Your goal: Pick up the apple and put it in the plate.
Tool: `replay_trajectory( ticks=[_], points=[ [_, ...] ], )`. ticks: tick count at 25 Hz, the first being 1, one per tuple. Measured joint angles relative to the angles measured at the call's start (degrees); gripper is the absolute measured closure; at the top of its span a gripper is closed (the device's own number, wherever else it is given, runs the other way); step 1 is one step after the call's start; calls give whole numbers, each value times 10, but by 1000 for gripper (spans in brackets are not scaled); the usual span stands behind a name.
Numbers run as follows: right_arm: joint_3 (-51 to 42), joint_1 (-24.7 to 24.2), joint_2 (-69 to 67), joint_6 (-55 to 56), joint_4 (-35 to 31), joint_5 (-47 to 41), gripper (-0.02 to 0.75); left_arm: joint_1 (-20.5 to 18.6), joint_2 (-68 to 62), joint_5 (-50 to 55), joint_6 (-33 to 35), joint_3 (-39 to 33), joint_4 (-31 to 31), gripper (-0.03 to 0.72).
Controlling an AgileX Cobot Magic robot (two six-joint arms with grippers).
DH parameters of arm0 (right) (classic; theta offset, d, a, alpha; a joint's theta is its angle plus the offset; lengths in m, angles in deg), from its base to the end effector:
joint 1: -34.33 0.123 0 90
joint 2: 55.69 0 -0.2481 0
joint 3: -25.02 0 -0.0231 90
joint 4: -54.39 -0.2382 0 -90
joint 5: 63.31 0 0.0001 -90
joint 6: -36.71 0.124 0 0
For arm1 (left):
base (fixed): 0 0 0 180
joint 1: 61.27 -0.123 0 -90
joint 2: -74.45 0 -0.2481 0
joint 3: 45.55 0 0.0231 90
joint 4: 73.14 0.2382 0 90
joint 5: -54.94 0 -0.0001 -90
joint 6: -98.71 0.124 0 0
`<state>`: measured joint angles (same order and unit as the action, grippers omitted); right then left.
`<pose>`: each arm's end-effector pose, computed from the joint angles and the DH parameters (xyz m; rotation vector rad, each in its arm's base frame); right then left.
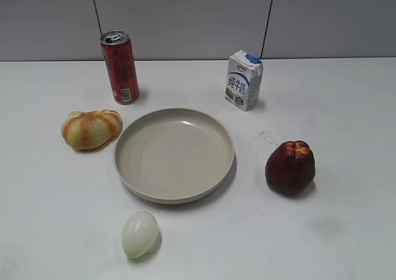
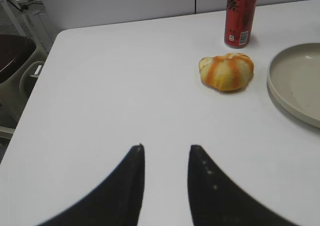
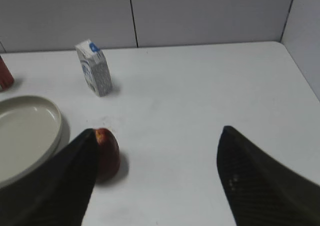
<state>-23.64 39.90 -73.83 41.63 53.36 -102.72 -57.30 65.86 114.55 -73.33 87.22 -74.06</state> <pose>0.0925 0.0104 0.2806 -0.0056 1.8562 0.1476 0.0505 -0.0052 0.2597 0.2100 2.0036 0.0252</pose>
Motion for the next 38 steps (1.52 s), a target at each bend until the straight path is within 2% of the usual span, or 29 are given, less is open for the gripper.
replay_trajectory(
  ticks=[2, 5, 10, 14, 18, 24, 31, 36, 38],
  points=[
    [-18, 0, -49, -6, -22, 76, 147, 0, 0, 0, 0, 0, 0, 452],
    [-17, 0, -140, -92, -74, 122, 132, 0, 0, 0, 0, 0, 0, 452],
    [47, 3, -354, -294, -236, 97, 75, 0, 0, 0, 0, 0, 0, 452],
    [127, 31, -514, -330, -274, 38, 69, 0, 0, 0, 0, 0, 0, 452],
    [212, 87, -671, -315, -258, -12, 68, 0, 0, 0, 0, 0, 0, 452],
    [309, 148, -838, -183, -113, -29, 71, 0, 0, 0, 0, 0, 0, 452],
    [344, 161, -937, -113, -39, -28, 82, 0, 0, 0, 0, 0, 0, 452],
    [346, 161, -963, -102, -32, -27, 153, 0, 0, 0, 0, 0, 0, 452],
    [346, 161, -963, -102, -35, -27, 154, 0, 0, 0, 0, 0, 0, 452]
  ],
)
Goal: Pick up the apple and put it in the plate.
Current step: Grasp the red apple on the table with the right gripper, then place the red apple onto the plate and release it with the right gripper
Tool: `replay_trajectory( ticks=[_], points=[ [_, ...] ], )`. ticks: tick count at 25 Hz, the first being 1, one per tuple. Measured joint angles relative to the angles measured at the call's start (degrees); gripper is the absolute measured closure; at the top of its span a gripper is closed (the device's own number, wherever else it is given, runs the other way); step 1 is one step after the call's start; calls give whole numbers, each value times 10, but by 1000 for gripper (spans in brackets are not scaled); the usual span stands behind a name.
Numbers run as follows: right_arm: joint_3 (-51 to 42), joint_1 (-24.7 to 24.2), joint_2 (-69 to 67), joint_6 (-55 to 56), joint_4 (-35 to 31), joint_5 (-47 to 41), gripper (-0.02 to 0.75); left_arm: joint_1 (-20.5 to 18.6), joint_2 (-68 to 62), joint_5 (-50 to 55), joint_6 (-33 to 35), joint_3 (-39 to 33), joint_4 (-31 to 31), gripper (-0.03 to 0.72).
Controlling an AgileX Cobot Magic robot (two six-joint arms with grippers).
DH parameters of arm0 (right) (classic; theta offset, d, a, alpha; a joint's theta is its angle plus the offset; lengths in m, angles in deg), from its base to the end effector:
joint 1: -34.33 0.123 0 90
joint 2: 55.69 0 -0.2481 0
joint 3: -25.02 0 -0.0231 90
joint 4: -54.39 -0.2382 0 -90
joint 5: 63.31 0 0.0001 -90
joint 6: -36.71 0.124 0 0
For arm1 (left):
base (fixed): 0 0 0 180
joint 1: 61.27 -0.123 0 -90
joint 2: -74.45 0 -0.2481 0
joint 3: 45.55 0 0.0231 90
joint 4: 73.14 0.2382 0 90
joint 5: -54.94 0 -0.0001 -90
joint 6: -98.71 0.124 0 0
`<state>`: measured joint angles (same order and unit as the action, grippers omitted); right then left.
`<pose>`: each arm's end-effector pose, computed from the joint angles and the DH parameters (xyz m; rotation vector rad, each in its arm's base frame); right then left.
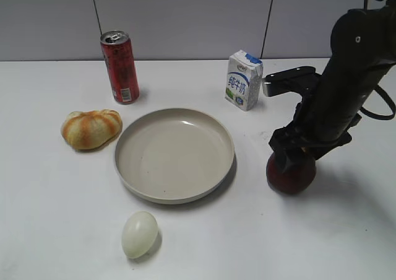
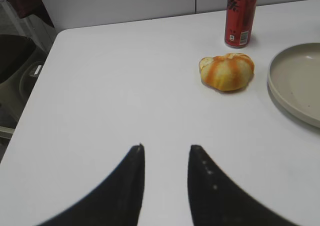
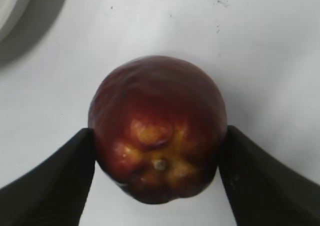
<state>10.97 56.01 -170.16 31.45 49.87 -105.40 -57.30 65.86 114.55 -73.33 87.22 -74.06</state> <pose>0.2985 0.1257 0.0964 -0.6164 2.9210 0.1202 0.0505 -0.0052 0.2597 0.2100 2.0036 0.0252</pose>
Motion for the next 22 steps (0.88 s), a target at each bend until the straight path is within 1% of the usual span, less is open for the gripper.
replay_trajectory(
  ticks=[3, 5, 8, 11, 13, 16, 19, 22],
  points=[
    [16, 0, -1, 1, -3, -24, 154, 0, 0, 0, 0, 0, 0, 452],
    [41, 0, -1, 1, -7, -60, 154, 0, 0, 0, 0, 0, 0, 452],
    [99, 1, -1, 1, -33, -99, 154, 0, 0, 0, 0, 0, 0, 452],
    [157, 8, -1, 1, -64, -105, 154, 0, 0, 0, 0, 0, 0, 452],
    [189, 21, -2, 1, -71, -96, 154, 0, 0, 0, 0, 0, 0, 452],
    [228, 55, -14, -1, -74, -88, 154, 0, 0, 0, 0, 0, 0, 452],
    [255, 86, -49, -4, -73, -76, 154, 0, 0, 0, 0, 0, 0, 452],
    [274, 106, -91, -8, -64, -67, 154, 0, 0, 0, 0, 0, 0, 452]
  ],
)
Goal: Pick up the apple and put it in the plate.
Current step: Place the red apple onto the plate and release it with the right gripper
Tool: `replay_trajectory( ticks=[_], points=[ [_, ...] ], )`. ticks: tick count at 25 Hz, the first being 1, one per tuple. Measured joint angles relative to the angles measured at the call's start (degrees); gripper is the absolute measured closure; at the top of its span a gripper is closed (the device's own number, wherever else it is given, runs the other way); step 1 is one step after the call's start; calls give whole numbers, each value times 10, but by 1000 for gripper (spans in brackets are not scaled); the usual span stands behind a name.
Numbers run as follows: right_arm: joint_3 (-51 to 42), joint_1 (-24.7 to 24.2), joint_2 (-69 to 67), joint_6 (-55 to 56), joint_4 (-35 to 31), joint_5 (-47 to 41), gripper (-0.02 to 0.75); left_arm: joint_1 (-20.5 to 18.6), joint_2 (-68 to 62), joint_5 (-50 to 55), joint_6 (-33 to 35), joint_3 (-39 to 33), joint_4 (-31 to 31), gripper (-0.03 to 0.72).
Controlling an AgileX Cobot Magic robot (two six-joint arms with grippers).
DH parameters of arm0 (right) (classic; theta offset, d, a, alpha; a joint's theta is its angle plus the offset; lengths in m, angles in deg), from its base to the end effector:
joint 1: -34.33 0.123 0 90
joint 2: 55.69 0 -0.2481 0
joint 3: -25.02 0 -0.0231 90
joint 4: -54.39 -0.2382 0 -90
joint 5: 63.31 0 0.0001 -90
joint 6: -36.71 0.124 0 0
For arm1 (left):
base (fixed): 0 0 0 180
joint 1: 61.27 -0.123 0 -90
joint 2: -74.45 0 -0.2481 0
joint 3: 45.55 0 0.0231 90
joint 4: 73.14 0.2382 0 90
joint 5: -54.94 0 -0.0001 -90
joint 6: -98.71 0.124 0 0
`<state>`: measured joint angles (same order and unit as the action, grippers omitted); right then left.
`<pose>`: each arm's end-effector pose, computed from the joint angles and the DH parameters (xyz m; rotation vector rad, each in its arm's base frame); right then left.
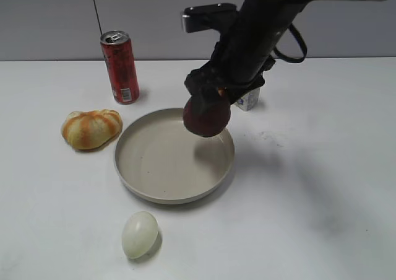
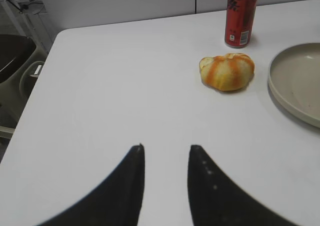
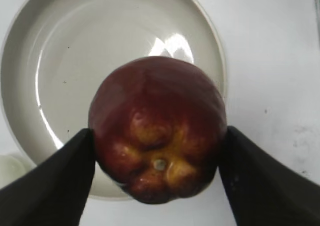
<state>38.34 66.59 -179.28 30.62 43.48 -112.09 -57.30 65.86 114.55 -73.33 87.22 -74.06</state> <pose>0.3403 0.2357 0.1546 -0.7884 2.6904 0.3449 0.0505 -0.0052 0.2597 0.2100 2.0036 0.0252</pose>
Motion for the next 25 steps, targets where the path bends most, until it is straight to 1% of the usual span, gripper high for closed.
replay_trajectory(
  ticks=[8, 9, 12, 13, 20, 23, 25],
  points=[
    [15, 7, -82, -2, 5, 18, 154, 0, 0, 0, 0, 0, 0, 452],
    [15, 7, -87, -2, 4, 21, 147, 0, 0, 0, 0, 0, 0, 452],
    [22, 7, -87, -2, 2, 25, 78, 0, 0, 0, 0, 0, 0, 452],
    [30, 7, -87, -2, 2, 21, 67, 0, 0, 0, 0, 0, 0, 452],
    [143, 6, -75, -1, 3, -99, 60, 0, 0, 0, 0, 0, 0, 452],
    [161, -6, -33, 10, 4, -129, 60, 0, 0, 0, 0, 0, 0, 452],
    [164, -23, 1, 26, 14, -161, 60, 0, 0, 0, 0, 0, 0, 452]
  ],
)
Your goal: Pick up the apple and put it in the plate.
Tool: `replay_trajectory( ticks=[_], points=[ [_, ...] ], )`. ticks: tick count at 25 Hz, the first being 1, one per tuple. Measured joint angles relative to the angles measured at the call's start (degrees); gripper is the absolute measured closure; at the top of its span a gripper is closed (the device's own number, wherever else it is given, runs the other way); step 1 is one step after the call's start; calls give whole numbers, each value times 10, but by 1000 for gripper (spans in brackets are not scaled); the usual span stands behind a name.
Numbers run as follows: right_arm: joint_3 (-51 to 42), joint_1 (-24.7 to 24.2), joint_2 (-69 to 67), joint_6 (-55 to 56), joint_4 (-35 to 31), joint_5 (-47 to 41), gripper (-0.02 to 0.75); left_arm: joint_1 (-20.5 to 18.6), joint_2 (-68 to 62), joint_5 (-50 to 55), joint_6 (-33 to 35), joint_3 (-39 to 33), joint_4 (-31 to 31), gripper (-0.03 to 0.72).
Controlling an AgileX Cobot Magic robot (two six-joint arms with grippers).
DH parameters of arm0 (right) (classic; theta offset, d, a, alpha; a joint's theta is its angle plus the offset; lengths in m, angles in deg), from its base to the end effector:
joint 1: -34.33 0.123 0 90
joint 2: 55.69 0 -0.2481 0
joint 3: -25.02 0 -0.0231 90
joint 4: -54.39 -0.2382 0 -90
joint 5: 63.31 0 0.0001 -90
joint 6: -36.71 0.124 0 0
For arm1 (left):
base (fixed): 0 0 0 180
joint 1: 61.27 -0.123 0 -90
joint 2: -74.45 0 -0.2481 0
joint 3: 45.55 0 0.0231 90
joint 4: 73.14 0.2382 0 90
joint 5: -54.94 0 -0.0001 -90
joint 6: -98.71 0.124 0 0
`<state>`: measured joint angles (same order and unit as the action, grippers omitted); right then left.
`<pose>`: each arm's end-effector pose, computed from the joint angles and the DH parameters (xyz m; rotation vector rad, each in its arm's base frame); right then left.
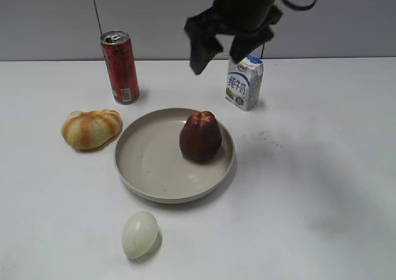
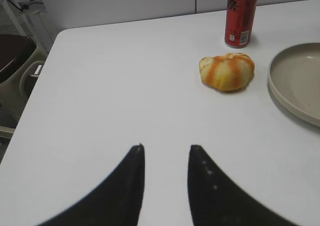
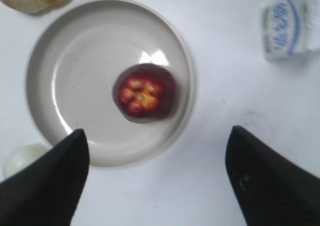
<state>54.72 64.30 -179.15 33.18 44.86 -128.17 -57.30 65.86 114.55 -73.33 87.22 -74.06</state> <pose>0.3556 0.2265 0.2235 -0.7489 2.6938 0.3442 0.0505 -0.0052 0.2597 0.2100 2.0036 0.0252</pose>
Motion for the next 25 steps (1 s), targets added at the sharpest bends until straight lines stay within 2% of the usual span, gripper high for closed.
replay_trajectory(
  ticks=[5, 9, 12, 17, 25],
  points=[
    [-55, -76, 82, 30, 24, -36, 60, 0, 0, 0, 0, 0, 0, 452],
    [-172, -148, 165, 35, 37, -41, 62, 0, 0, 0, 0, 0, 0, 452],
    [-279, -184, 239, 43, 48, -41, 69, 0, 0, 0, 0, 0, 0, 452],
    [-457, -194, 386, 60, 60, -36, 81, 0, 0, 0, 0, 0, 0, 452],
    [-639, -194, 645, 95, 61, -23, 115, 0, 0, 0, 0, 0, 0, 452]
  ],
)
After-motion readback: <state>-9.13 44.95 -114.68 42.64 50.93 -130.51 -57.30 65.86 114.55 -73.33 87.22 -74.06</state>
